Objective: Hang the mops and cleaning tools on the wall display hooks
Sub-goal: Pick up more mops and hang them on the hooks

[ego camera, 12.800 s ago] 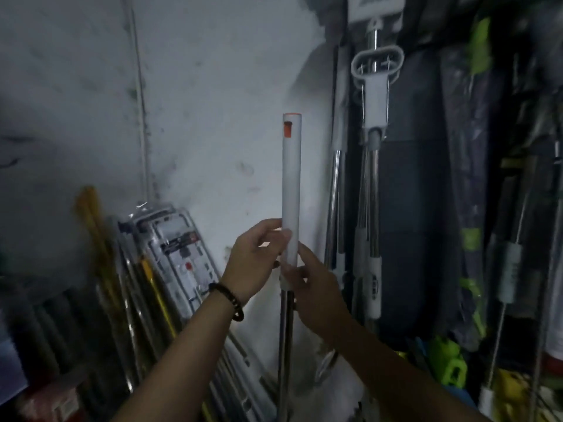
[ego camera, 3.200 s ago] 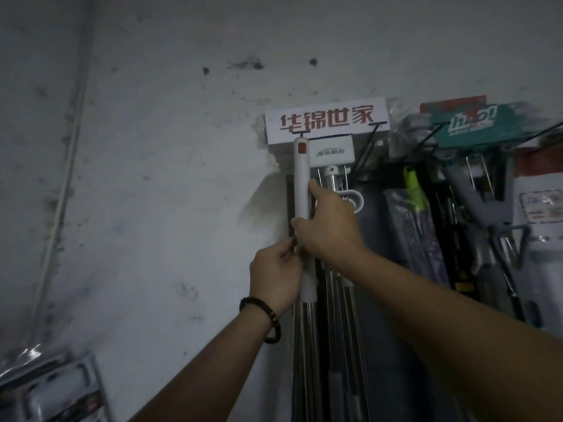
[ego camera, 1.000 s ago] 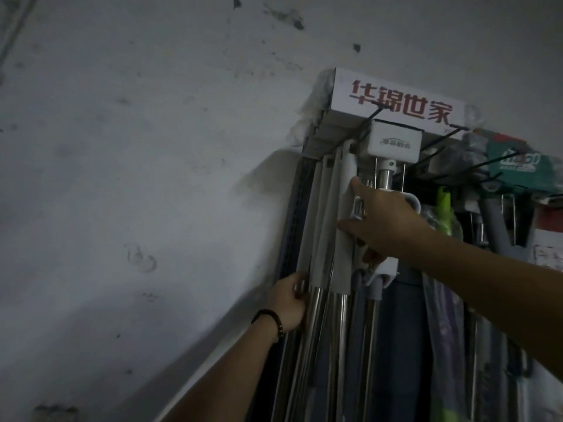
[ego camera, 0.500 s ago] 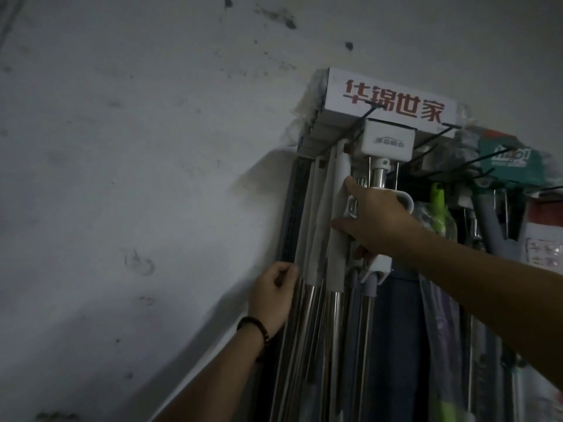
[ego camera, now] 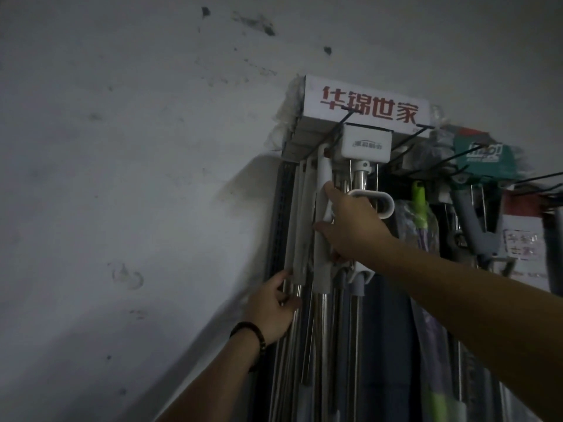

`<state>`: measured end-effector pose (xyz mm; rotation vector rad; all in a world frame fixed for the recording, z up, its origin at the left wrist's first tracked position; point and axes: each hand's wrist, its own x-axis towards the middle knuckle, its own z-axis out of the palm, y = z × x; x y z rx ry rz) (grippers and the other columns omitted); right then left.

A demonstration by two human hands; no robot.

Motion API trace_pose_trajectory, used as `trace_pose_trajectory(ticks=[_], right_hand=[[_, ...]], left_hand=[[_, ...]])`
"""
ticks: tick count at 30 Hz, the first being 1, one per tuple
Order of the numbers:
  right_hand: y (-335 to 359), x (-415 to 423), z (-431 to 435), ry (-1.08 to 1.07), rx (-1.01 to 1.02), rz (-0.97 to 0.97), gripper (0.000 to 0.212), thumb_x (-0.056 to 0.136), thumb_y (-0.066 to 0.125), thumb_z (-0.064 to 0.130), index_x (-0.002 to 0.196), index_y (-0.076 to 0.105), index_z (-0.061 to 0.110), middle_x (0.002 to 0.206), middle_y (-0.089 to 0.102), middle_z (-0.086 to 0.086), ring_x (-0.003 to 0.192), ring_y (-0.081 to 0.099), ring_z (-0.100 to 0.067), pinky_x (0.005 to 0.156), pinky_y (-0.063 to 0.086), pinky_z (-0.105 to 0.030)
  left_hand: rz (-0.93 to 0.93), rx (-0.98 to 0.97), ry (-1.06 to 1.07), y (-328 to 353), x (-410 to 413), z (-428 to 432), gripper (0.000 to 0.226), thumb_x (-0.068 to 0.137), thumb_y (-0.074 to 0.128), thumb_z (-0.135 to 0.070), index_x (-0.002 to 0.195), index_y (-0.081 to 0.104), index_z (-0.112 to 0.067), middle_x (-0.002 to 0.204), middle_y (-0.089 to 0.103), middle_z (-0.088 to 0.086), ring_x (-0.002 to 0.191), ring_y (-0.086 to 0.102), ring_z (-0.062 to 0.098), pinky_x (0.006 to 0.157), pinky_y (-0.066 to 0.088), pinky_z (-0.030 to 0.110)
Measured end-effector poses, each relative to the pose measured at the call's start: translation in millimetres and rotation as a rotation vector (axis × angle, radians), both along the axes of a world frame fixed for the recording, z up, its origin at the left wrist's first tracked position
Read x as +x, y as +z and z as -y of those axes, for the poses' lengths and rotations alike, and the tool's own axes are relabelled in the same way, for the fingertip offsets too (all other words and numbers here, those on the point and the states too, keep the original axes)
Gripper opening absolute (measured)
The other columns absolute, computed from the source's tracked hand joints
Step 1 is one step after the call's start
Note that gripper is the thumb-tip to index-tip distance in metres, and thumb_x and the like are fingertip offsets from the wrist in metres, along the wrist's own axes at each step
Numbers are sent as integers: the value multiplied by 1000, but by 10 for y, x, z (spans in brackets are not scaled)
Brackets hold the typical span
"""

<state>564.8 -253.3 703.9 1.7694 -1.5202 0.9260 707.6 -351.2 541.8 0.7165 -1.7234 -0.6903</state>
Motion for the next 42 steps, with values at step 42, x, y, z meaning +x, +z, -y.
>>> trace_pose_trajectory(ticks=[42], right_hand=[[97, -84, -609, 210, 87, -22, 33, 99, 67, 32, 128, 70, 16, 110, 68, 6, 102, 69, -13, 91, 61, -34]], left_hand=[[398, -330, 341, 98, -24, -729, 54, 96, 65, -41, 145, 44, -34, 129, 55, -12, 115, 59, 8, 97, 51, 24]])
